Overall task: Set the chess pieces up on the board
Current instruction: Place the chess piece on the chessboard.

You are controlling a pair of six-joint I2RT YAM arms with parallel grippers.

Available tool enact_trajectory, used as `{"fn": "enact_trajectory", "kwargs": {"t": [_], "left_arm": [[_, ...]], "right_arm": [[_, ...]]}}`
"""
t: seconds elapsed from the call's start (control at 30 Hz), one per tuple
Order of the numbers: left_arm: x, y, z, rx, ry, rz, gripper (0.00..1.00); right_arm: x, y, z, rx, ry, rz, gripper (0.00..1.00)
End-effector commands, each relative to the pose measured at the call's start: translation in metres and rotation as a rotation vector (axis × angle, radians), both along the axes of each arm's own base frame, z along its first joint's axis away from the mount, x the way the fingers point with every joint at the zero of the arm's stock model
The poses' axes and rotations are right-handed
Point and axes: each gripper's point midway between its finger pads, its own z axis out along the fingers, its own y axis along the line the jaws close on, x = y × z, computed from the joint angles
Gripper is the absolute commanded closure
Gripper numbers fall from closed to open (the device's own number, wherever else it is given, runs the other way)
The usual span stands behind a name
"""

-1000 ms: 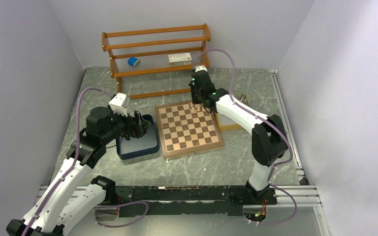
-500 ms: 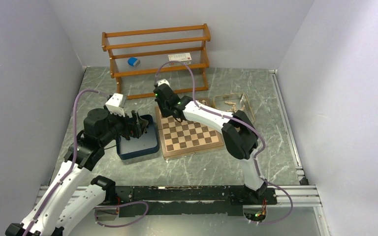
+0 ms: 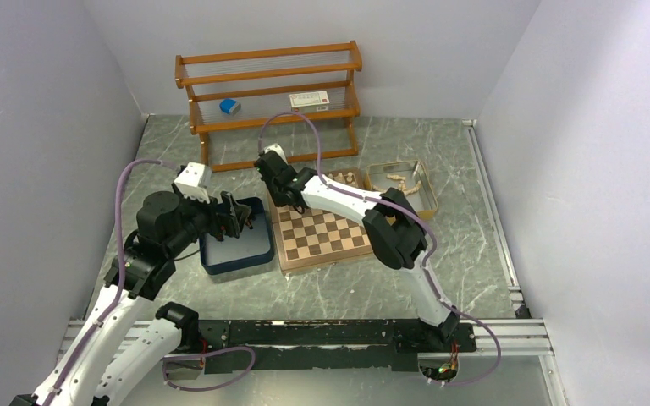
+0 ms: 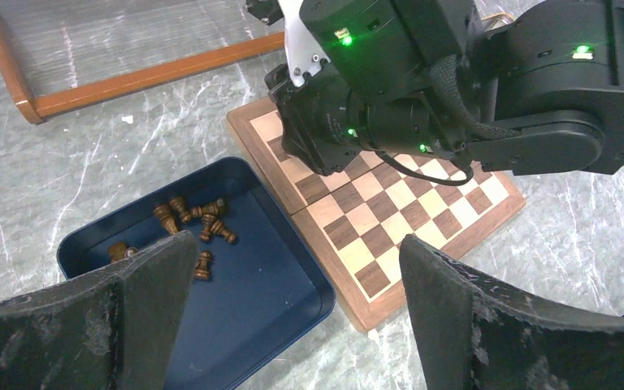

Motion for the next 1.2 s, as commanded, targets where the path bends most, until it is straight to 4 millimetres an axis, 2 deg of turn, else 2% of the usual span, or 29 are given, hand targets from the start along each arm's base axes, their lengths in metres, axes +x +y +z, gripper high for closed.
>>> {"fn": "enact_trajectory", "kwargs": {"t": [0.0, 0.53, 0.73, 0.93, 1.17], "left_arm": [[0.001, 0.003, 0.01, -0.003, -0.027, 0.017, 0.01], [0.0, 0.003, 0.009, -0.004, -0.027, 0.013, 0.01], [0.001, 0.001, 0.008, -0.001, -0.02, 0.004, 0.01], [0.001, -0.001, 0.007, -0.005, -0.021, -0.007, 0.01], [0.001, -0.001, 0.007, -0.006, -0.02, -0.005, 0.01]], "right_arm": [[0.004, 0.001, -0.003, -0.018, -0.007, -0.019, 0.83], [0.011, -0.002, -0.021, -0.053, -0.011, -0.034, 0.81], [0.005, -0.002, -0.029, -0.035, 0.026, -0.005, 0.78], [0.007, 0.001, -0.026, -0.025, 0.027, 0.004, 0.73], [0.011, 0.001, -0.024, -0.028, 0.018, -0.003, 0.74]]}}
